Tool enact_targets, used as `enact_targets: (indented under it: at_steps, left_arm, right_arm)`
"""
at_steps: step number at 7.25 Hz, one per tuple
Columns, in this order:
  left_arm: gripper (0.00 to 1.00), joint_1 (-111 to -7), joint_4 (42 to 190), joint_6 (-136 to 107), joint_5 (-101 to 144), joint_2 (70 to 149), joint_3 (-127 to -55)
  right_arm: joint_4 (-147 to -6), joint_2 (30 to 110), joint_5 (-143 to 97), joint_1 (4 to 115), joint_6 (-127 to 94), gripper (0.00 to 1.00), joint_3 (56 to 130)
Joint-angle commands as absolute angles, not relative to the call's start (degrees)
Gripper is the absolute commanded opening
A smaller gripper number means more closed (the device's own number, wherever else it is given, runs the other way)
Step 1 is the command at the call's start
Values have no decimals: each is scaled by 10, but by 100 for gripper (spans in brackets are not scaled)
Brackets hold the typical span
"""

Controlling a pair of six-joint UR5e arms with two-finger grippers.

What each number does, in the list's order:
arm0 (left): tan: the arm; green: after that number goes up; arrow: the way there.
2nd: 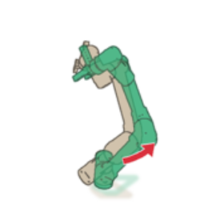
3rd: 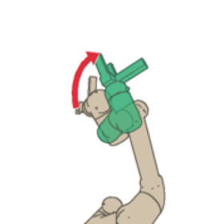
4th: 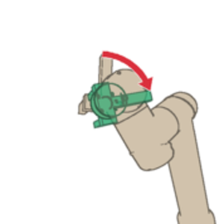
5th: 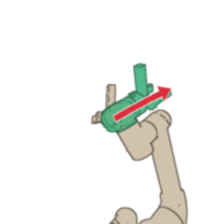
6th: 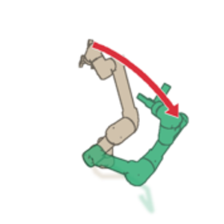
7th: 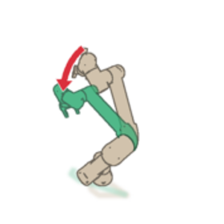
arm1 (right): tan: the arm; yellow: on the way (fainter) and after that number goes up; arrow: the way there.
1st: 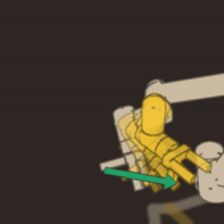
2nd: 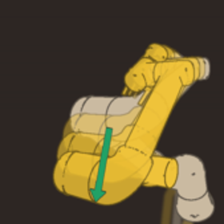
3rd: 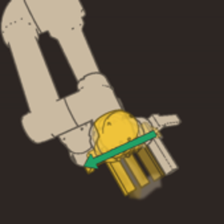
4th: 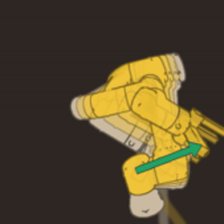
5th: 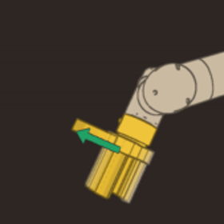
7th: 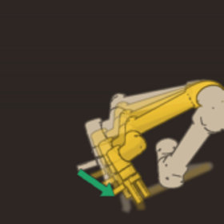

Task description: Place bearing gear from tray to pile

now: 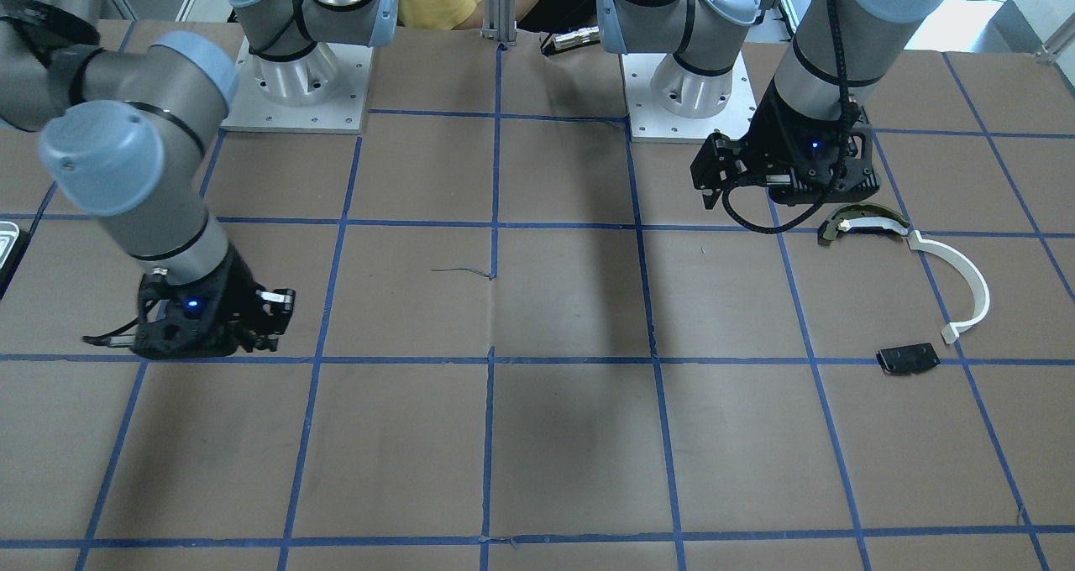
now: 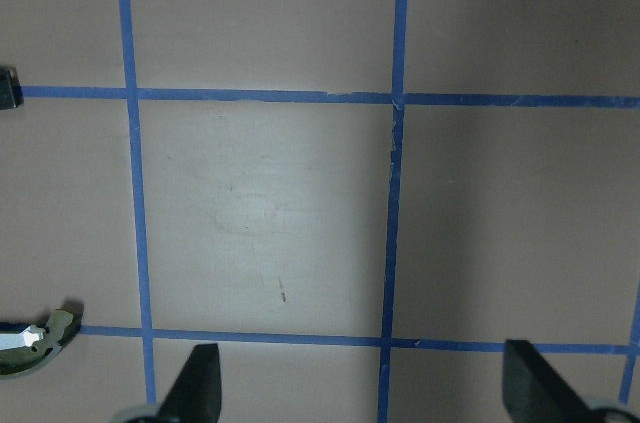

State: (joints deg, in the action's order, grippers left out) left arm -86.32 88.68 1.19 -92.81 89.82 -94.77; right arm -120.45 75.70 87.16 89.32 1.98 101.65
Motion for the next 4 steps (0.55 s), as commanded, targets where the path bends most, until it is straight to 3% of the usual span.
enact_targets:
  at_steps: [1, 4]
  left_arm:
    - [100, -857, 887, 11, -929, 903, -943]
    - [100, -860, 874, 10, -933, 926, -952]
  right_arm:
    - [-1233, 749, 868, 1011, -158, 4, 1033]
    - [-1342, 676, 850, 1102, -378, 4, 1038]
